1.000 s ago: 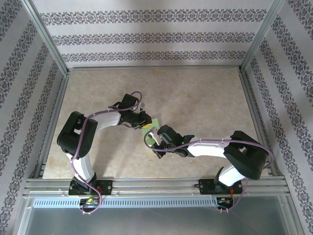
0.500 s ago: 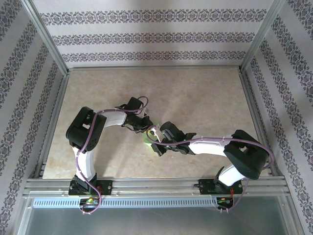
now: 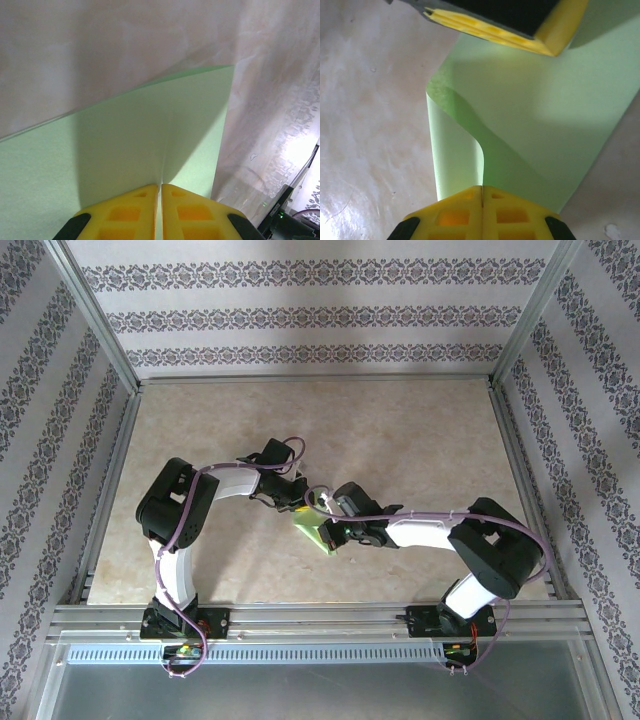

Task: Fold a paper plane with a square sheet of paper (fold left side to right side)
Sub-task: Third fold the triangle at the center of the table.

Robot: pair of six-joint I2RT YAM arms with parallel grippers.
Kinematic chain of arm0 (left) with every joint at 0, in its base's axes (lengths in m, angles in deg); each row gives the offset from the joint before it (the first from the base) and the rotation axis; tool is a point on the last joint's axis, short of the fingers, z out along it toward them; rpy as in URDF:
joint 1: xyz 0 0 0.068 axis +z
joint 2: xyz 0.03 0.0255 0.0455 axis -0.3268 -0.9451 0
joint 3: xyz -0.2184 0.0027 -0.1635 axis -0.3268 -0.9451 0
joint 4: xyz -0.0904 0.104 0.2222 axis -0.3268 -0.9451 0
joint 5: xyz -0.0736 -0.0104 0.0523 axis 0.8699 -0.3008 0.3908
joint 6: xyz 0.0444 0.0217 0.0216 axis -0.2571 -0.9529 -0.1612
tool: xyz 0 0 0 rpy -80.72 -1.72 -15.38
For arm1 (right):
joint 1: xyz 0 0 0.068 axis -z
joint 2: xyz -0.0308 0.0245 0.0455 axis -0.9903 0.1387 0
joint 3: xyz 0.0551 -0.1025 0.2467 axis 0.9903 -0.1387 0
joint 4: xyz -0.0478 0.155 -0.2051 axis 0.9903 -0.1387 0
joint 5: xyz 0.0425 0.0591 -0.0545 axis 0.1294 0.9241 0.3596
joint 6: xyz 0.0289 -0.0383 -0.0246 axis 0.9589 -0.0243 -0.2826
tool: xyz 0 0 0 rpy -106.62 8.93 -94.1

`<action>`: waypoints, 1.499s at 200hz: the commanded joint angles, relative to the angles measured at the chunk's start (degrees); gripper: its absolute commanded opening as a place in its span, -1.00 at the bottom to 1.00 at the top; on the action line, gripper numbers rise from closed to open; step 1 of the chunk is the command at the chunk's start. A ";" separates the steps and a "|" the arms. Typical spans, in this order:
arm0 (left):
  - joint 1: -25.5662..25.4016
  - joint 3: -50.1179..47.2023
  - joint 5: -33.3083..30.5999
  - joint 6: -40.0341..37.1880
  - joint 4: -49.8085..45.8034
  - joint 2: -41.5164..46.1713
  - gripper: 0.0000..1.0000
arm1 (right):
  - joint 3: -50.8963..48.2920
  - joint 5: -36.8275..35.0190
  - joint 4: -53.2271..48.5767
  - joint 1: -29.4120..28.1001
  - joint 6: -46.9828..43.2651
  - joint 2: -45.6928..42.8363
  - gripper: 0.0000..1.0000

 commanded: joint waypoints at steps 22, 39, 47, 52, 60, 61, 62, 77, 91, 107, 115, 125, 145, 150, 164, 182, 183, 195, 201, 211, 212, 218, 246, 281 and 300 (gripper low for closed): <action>-1.05 0.18 -2.17 -1.04 -3.39 -2.20 -0.76 | 1.96 -1.63 -0.59 1.23 1.04 1.11 -1.00; -1.11 0.18 -2.17 -0.96 -3.39 -2.20 -0.76 | 2.19 -1.92 -0.68 1.50 0.86 1.24 -1.00; -1.08 0.22 -2.17 -0.96 -3.38 -2.20 -0.76 | 2.23 -1.94 -0.77 1.60 0.82 1.26 -1.00; -1.06 0.23 -2.24 -0.99 -3.38 -2.20 -0.76 | 2.32 -1.91 -0.84 1.68 0.85 1.37 -1.00; -1.12 0.16 -2.26 -0.95 -3.38 -2.21 -0.76 | 2.32 -1.82 -0.86 1.74 0.75 1.46 -1.00; -1.09 0.11 -2.26 -0.95 -3.38 -2.21 -0.76 | 2.32 -1.82 -0.86 1.72 0.73 1.41 -1.00; -1.07 0.08 -2.26 -0.95 -3.38 -2.21 -0.76 | 2.32 -1.82 -0.86 1.76 0.77 1.39 -1.00; -1.07 -0.01 -2.26 -0.95 -3.29 -2.20 -0.76 | 2.23 -1.91 -0.90 1.88 0.78 1.46 -1.00; -1.15 -0.08 -2.26 -0.87 -3.21 -2.20 -0.76 | 2.14 -2.12 -0.81 1.85 0.75 1.46 -1.00; -1.14 -0.11 -2.27 -0.87 -3.12 -2.20 -0.76 | 2.21 -2.09 -0.77 1.98 0.74 1.63 -1.00; -1.14 -0.17 -2.26 -0.87 -3.12 -2.22 -0.76 | 2.23 -2.10 -0.77 1.97 0.77 1.79 -1.00; -1.14 -0.13 -2.30 -0.87 -3.12 -2.20 -0.76 | 2.31 -2.08 -0.85 1.95 0.73 1.89 -1.00; -1.14 -0.13 -2.26 -0.84 -3.08 -2.20 -0.76 | 2.23 -2.56 -0.77 1.97 0.80 1.99 -1.00; -1.19 -0.19 -2.26 -0.80 -3.05 -2.20 -0.76 | 2.23 -2.67 -0.77 1.96 0.89 1.99 -1.00; -1.16 -0.12 -2.31 -0.78 -3.03 -2.25 -0.76 | 2.32 -2.90 -0.77 2.00 0.93 2.07 -1.00; -1.27 -0.15 -2.26 -0.69 -2.94 -2.29 -0.76 | 2.48 -2.96 -0.68 2.04 0.94 2.15 -1.00; -1.25 -0.14 -2.26 -0.69 -2.94 -2.29 -0.76 | 2.49 -2.96 -0.68 2.05 0.91 2.16 -1.00; -1.23 -0.19 -2.26 -0.69 -2.99 -2.29 -0.76 | 2.58 -2.96 -0.68 2.06 0.96 2.29 -1.00; -1.23 -0.20 -2.26 -0.69 -2.94 -2.29 -0.76 | 2.67 -2.96 -0.68 2.06 0.90 2.29 -1.00; -1.25 -0.13 -2.26 -0.69 -2.86 -2.25 -0.76 | 2.69 -3.15 -0.70 2.06 1.04 2.42 -1.00; -1.24 -0.13 -2.26 -0.69 -2.86 -2.27 -0.76 | 2.72 -3.14 -0.69 2.10 1.05 2.47 -1.00; -1.24 -0.18 -2.27 -0.69 -2.86 -2.42 -0.76 | 2.76 -3.22 -0.73 2.14 1.06 2.51 -1.00; -1.32 -0.15 -2.18 -0.60 -2.77 -2.38 -0.76 | 2.93 -3.22 -0.68 2.07 1.04 2.78 -1.00; -1.33 -0.23 -2.18 -0.60 -2.77 -2.39 -0.77 | 2.85 -3.27 -0.79 2.17 0.93 3.04 -1.00; -1.33 -0.22 -2.17 -0.60 -2.77 -2.44 -0.77 | 2.76 -3.40 -0.95 2.16 0.85 3.04 -1.00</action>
